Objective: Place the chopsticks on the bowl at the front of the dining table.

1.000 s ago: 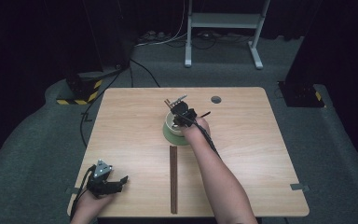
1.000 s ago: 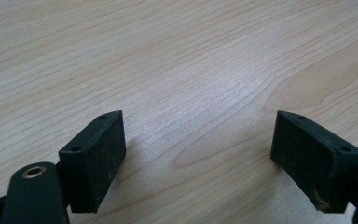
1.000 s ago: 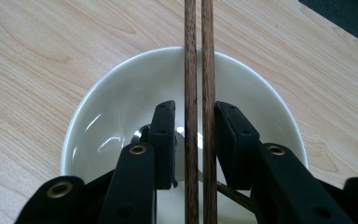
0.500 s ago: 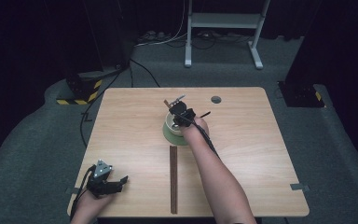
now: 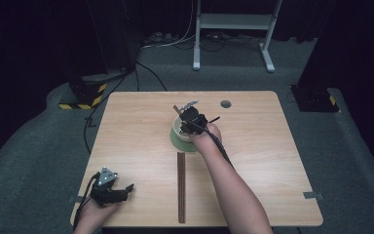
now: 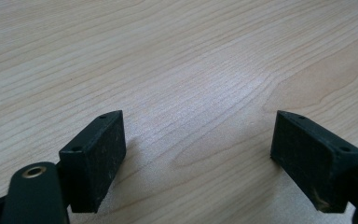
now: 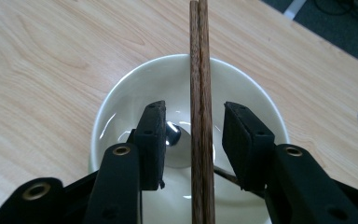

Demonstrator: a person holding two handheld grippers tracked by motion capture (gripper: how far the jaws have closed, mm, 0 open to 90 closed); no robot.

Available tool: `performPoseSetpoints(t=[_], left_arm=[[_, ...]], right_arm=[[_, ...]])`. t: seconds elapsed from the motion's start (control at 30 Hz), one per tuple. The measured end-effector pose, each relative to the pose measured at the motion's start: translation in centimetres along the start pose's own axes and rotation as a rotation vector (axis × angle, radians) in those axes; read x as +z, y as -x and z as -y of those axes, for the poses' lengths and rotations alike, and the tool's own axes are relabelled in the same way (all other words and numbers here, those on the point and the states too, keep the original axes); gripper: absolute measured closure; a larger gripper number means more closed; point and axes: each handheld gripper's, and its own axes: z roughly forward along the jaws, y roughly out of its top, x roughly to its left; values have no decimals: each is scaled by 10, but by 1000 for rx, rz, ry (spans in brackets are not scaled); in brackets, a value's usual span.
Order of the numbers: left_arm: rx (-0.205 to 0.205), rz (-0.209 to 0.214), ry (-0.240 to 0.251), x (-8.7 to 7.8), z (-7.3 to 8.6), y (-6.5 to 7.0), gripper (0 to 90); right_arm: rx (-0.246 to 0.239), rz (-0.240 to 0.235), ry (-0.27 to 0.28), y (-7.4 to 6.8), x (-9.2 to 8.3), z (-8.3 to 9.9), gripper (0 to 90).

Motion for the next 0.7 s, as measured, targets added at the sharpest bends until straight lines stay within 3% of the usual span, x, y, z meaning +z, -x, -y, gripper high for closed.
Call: performPoseSetpoints(t=[0.07,0.13,0.23,0.3,0.37,0.43,0.5,0.53,0.6,0.63,0.67,0.7], left_arm=[[4,-2,0,0,0,0,191],[5,-5,-4,-1,0,1,200],[3,-4,10,-1,1,2,240],[29,12,15,-3,1,3,295],[39,-3,7,-3,0,6,300],[20,-1,-19,-2,-5,8,339],[41,-4,-34,1,-15,14,384],[41,-5,-28,2,-19,17,407],[39,-2,-17,3,-23,19,420],[17,19,6,8,-32,20,422],[17,19,6,8,-32,20,433],[-14,15,29,12,-41,20,447]], right_arm=[[9,-2,6,0,-5,2,596],[13,-38,38,3,-21,10,595],[5,-36,55,5,-32,17,590],[12,-49,93,11,-49,30,583],[16,-52,120,16,-60,41,578],[16,-42,139,22,-67,54,579],[19,-35,158,30,-73,67,578],[45,-37,162,32,-75,73,577],[33,-35,167,35,-76,79,575],[56,-17,207,39,-79,92,577],[56,-11,225,41,-80,96,583],[71,-10,238,42,-80,101,586]])
